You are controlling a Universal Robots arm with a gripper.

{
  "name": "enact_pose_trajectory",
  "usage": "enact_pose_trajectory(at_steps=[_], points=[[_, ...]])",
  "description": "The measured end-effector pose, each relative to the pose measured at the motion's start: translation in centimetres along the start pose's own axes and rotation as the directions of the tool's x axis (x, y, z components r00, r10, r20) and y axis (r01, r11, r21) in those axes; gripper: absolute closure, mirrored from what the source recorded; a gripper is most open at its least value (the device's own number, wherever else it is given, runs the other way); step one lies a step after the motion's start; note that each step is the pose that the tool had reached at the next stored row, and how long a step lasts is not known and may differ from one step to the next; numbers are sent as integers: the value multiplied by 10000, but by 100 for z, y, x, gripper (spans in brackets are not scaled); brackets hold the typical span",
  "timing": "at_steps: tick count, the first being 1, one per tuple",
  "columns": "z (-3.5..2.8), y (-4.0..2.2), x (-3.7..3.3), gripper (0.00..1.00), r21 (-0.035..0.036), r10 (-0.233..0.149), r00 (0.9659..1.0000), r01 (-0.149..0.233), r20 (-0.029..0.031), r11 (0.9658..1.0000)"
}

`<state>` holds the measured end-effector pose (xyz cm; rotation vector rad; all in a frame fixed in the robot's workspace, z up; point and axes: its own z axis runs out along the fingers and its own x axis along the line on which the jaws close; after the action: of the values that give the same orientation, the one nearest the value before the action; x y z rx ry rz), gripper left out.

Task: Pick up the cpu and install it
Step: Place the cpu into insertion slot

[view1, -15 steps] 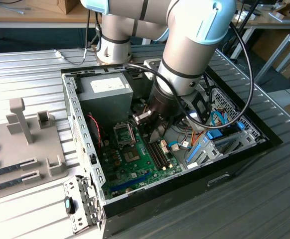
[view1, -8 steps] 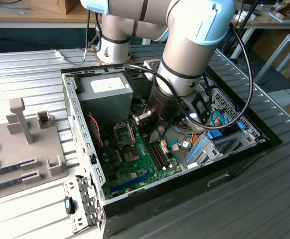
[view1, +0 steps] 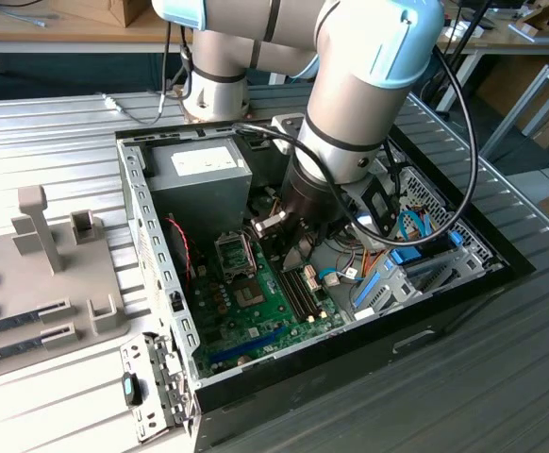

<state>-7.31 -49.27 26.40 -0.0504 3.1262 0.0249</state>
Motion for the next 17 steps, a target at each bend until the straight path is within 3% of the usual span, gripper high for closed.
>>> enact_pose_trajectory(at_steps=[4,6,17], points=[[7,0,0,53,0,0,10000,0,0,10000],[77,-50,3,53,-1,0,10000,0,0,10000],[84,-67,3,53,0,0,10000,0,0,10000]])
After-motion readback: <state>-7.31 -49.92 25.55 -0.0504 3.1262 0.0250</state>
